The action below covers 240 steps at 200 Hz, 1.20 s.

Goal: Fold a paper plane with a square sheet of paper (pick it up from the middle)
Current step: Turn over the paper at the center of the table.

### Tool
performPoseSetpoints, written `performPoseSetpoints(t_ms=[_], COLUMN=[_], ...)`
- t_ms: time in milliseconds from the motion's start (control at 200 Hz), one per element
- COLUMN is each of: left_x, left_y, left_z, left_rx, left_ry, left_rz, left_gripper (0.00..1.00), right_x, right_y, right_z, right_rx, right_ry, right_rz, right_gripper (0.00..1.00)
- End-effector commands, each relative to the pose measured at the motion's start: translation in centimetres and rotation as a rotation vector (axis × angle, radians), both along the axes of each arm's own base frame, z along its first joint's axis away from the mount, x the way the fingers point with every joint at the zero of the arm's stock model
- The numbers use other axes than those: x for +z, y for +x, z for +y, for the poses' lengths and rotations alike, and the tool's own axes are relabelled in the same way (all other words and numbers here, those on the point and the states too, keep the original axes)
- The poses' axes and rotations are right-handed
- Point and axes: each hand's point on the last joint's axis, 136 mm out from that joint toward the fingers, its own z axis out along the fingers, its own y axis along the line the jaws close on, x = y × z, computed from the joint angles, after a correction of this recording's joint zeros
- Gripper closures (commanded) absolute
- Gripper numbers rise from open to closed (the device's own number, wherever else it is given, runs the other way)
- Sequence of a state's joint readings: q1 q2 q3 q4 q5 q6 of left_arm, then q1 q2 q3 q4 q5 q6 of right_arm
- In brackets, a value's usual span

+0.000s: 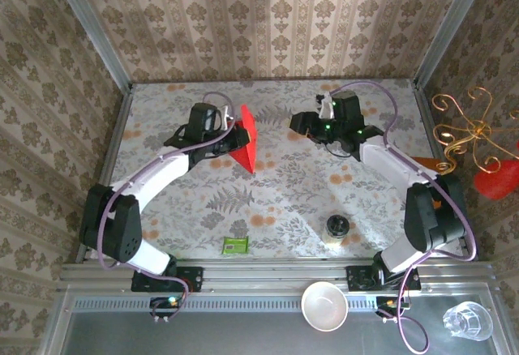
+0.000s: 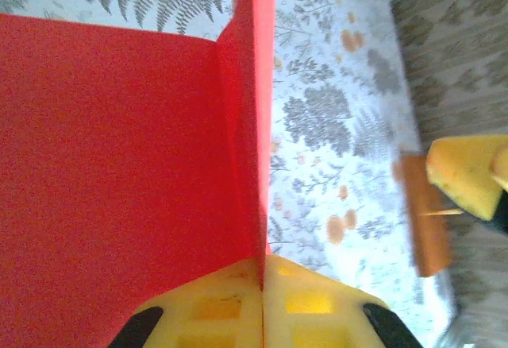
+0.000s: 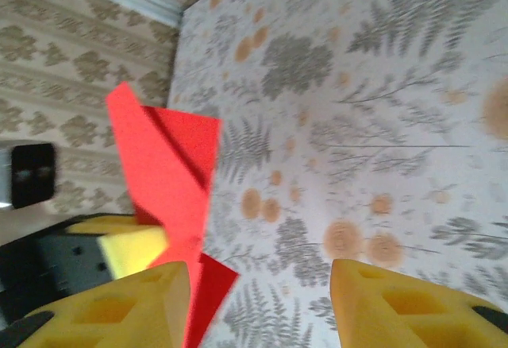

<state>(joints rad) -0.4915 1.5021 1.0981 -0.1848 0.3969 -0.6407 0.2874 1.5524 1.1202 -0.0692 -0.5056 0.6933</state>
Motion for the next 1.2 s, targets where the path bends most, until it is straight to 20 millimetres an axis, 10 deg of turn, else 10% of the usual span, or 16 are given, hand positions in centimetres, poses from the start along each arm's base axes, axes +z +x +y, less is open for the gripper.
performPoseSetpoints(t_ms=[0,480,870,1195], left_x=[-2.5,-5.8,-13.2,-16.3], left_y=[-1.5,2.4,2.9,0.3], left_z=[3.9,7.5,4.3,0.4], left_rx=[-0.032,-0.035,-0.124,-0.120], left_ry=[0.417,1.334,1.494,1.258], left_rz=[-0.011,-0.110,-0.111,-0.014], left_gripper=[0.91,0.92,0.91,0.75], right_x=[-1.9,-3.3,-4.8,-6.0], right_y=[-1.0,-2.0,-2.3,-2.5], right_z=[-3.1,-7.6,-8.6,-8.3], right_rx=[-0.077,-0.215,-0.242,-0.244], right_ry=[-0.173,-0.250,-0.242,-0.212], right_rz=[0.016,0.050,0.097,0.132], right_gripper=[0.48,0.47,0.46,0.46])
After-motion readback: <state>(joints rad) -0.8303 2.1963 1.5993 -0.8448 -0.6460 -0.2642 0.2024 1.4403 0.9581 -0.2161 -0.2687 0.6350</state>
